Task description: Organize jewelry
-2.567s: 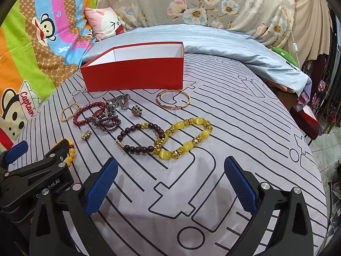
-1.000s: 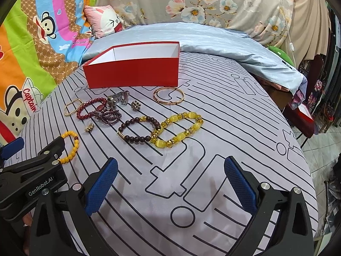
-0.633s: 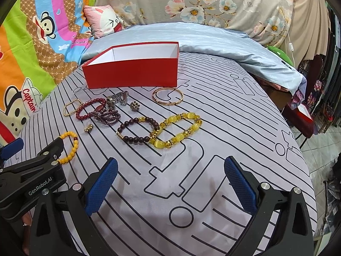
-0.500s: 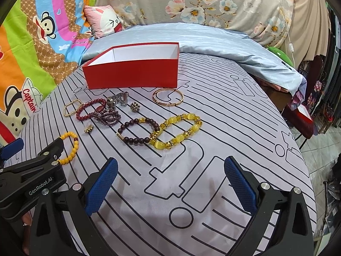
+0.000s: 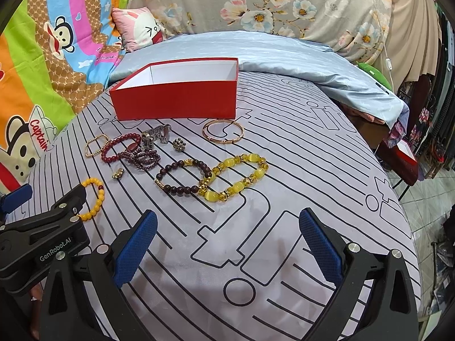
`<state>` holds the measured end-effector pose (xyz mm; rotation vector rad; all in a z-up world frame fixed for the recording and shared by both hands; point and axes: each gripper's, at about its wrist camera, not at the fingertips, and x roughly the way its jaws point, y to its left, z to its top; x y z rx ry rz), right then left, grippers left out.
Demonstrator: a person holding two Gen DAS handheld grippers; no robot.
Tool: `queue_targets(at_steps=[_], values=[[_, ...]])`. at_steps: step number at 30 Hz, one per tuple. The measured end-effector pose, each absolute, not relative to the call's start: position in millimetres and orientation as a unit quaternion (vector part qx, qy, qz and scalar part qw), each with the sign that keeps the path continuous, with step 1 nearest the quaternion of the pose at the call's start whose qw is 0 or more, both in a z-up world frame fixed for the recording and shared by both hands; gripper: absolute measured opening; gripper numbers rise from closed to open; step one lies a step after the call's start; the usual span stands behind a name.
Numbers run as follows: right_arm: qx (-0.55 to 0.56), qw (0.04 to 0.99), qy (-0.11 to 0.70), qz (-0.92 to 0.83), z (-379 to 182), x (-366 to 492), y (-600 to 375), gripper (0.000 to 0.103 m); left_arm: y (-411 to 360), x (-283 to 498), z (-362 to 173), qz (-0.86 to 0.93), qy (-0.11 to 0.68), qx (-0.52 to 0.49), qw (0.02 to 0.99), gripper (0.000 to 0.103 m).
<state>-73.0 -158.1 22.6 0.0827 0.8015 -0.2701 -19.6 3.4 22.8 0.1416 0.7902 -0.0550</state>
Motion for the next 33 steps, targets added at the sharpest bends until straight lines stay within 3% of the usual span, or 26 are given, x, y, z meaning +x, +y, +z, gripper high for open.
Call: queue_targets(at_steps=[22, 25, 26, 29, 31, 33], values=[[0.058, 0.9, 0.408, -0.14, 10, -64, -179, 0.095, 53, 0, 3, -0.027, 0.422, 0.048, 0.905, 0.09], [0.059, 0.899, 0.41, -0.141, 9, -61, -181, 0.093, 43, 8, -6, -0.036, 0.435, 0.06, 0.898, 0.078], [0.06, 0.899, 0.411, -0.141, 8, -59, -182, 0.093, 42, 12, -10, -0.04, 0.443, 0.059, 0.893, 0.069], [0.062, 0.896, 0.415, -0.147, 7, -55, -187, 0.091, 42, 16, -13, -0.045, 0.447, 0.046, 0.892, 0.064], [0.065, 0.894, 0.417, -0.15, 5, -52, -192, 0.089, 40, 18, -12, -0.052, 0.446, 0.043, 0.892, 0.054], [0.068, 0.893, 0.417, -0.154, 5, -49, -196, 0.087, 38, 19, -12, -0.062, 0.445, 0.042, 0.892, 0.034]])
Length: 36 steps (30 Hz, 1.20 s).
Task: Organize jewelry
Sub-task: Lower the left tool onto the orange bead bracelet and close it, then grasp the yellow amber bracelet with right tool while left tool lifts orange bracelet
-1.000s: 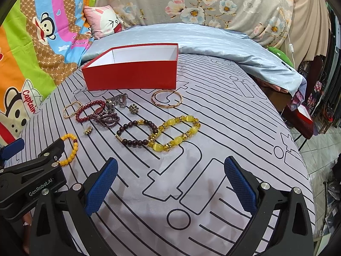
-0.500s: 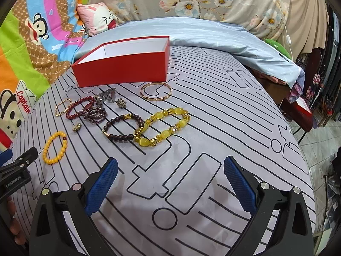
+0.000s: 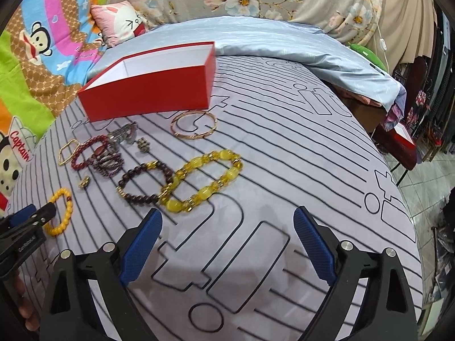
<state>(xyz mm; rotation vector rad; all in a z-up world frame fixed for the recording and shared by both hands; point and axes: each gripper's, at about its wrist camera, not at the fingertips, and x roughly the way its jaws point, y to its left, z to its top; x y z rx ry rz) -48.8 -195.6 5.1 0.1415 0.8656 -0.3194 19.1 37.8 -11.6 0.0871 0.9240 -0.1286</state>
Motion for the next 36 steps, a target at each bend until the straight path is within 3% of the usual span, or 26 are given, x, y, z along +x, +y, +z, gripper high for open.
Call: queue_targets(at_steps=[5, 20, 26, 36], values=[[0.091, 0.885, 0.424, -0.169, 5, -36, -213, 0.074, 30, 23, -11, -0.072, 0.447, 0.043, 0.891, 0.007], [0.092, 0.874, 0.444, -0.171, -10, -4, -215, 0.044, 23, 32, -9, -0.073, 0.453, 0.045, 0.887, 0.007], [0.088, 0.879, 0.439, -0.164, -9, 1, -213, 0.01, 21, 32, -9, -0.074, 0.453, 0.044, 0.887, 0.007], [0.109, 0.881, 0.432, -0.16, -3, -10, -218, 0.009, 20, 27, -2, -0.078, 0.451, 0.04, 0.888, 0.007]])
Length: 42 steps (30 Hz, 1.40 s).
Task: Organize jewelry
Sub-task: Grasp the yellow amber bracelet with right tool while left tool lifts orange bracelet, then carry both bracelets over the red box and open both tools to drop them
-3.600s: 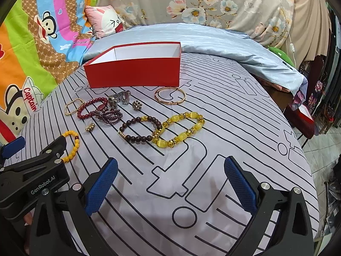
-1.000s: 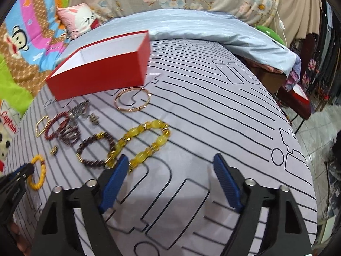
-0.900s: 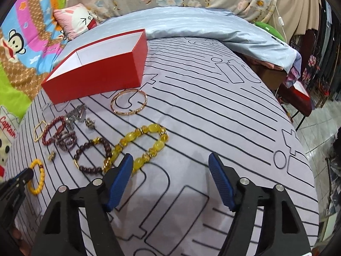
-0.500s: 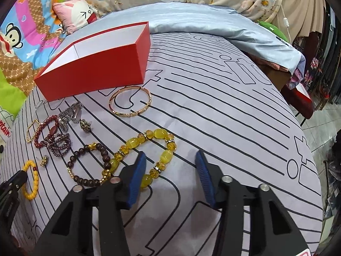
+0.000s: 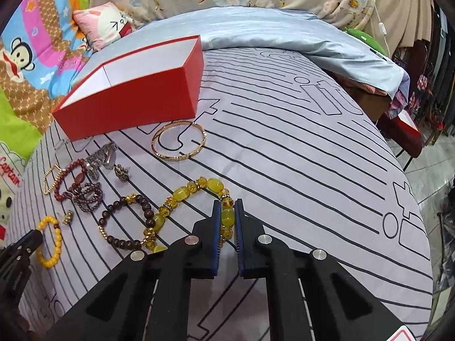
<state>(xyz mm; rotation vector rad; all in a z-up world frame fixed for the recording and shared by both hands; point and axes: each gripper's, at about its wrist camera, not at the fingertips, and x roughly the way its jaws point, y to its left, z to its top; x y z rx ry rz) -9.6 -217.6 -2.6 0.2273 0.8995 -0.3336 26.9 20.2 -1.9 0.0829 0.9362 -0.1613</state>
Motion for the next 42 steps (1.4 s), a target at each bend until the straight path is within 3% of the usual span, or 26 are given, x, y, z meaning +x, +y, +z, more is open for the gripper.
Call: queue_targets(at_steps=[28, 42], values=[[0.127, 0.923, 0.347, -0.107, 102, -8, -225, 0.009, 11, 50, 79, -0.099, 0.392, 0.027, 0.914, 0.007], [0.126, 0.934, 0.331, -0.037, 144, 93, -225, 0.009, -26, 149, 136, -0.143, 0.35, 0.02, 0.926, 0.007]])
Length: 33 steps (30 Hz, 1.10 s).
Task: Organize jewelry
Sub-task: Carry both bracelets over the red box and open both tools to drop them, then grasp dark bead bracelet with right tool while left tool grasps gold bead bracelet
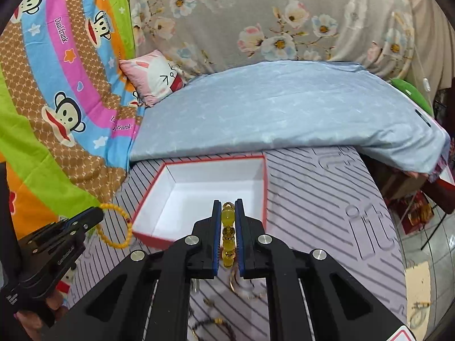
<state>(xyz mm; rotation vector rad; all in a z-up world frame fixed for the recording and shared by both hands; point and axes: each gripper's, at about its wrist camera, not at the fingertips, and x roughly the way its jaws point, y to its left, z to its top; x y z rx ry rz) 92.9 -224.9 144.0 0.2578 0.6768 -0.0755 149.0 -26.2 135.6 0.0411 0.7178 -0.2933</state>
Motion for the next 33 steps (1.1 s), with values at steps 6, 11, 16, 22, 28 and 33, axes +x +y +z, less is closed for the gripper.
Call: queue_targets(at_steps=[6, 11, 16, 22, 28, 33], values=[[0.126, 0.929, 0.347, -0.027, 139, 159, -227, 0.009, -58, 211, 136, -0.167, 0.353, 0.029, 0.92, 0.007], [0.127, 0.918, 0.375, -0.023, 111, 210, -231, 0.009, -76, 257, 111, -0.177, 0.383, 0.027, 0.906, 0.007], [0.114, 0.91, 0.399, -0.029, 82, 241, -231, 0.01, -85, 290, 84, -0.171, 0.407, 0.023, 0.897, 0.008], [0.081, 0.92, 0.379, -0.054, 83, 242, -225, 0.034, -75, 304, 75, -0.138, 0.401, 0.011, 0.906, 0.058], [0.07, 0.93, 0.356, -0.061, 99, 202, -224, 0.039, -58, 278, 85, -0.133, 0.381, 0.019, 0.915, 0.059], [0.064, 0.931, 0.353, -0.062, 98, 156, -216, 0.04, -39, 234, 89, -0.121, 0.367, 0.037, 0.922, 0.059]])
